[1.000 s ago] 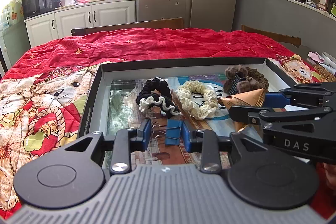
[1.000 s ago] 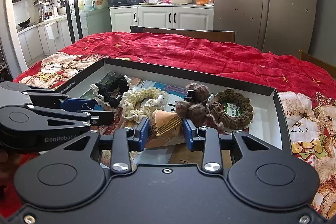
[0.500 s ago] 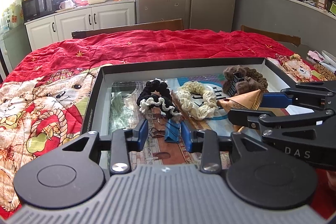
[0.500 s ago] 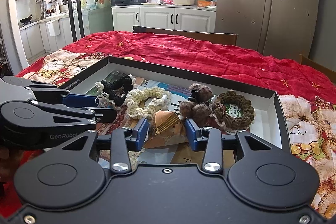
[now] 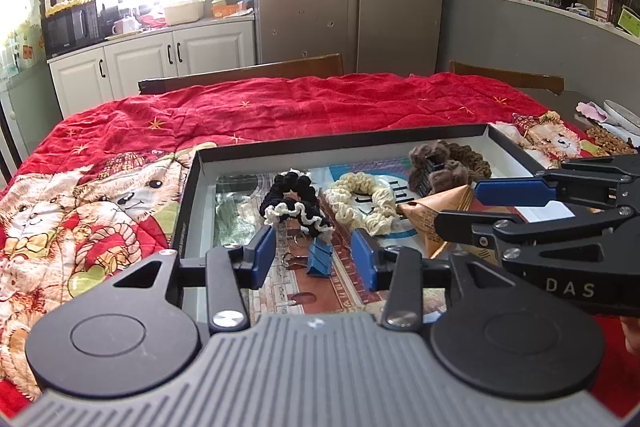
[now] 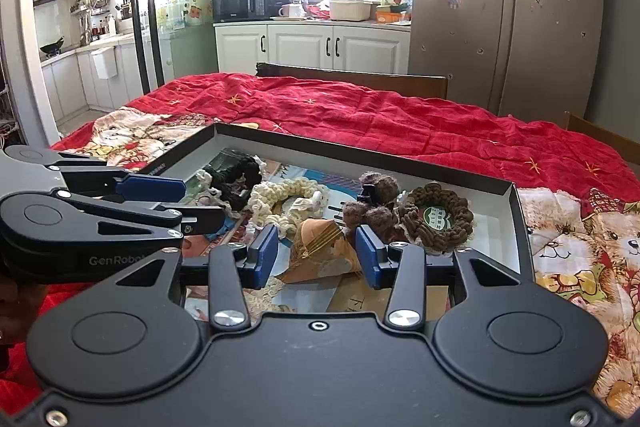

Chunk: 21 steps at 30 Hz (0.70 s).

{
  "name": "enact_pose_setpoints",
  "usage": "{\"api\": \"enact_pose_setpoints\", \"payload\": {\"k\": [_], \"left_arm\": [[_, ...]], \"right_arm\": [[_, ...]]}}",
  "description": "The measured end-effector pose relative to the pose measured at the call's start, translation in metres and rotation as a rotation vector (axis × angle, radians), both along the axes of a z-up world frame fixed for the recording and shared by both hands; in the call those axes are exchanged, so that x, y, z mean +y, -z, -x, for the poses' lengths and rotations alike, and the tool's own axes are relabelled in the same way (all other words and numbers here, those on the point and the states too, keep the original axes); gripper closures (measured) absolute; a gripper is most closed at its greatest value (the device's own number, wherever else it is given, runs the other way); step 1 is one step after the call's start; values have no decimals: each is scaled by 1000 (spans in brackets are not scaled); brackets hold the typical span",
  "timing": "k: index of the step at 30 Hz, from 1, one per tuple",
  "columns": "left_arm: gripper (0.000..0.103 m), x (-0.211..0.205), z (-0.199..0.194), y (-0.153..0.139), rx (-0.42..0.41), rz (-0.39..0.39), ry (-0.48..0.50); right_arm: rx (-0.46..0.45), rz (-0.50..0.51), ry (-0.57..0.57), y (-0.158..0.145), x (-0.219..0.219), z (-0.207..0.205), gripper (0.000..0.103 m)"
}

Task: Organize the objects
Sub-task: 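Open left gripper to release binder clip while right gripper releases tan packet, then withdraw both grippers from the box toward the items on the quilt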

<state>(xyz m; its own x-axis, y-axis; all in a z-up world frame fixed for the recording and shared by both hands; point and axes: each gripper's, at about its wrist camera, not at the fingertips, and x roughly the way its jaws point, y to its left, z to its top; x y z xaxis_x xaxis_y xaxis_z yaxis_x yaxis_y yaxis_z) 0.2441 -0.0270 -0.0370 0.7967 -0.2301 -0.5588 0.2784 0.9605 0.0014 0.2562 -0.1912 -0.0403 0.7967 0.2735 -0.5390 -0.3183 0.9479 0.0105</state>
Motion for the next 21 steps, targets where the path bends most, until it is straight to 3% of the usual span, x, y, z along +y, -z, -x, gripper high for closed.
{"api": "enact_pose_setpoints", "payload": {"k": [21], "left_arm": [[36, 23, 57, -28, -79, 30, 2]], "right_arm": [[-24, -60, 1, -25, -23, 55, 61]]}}
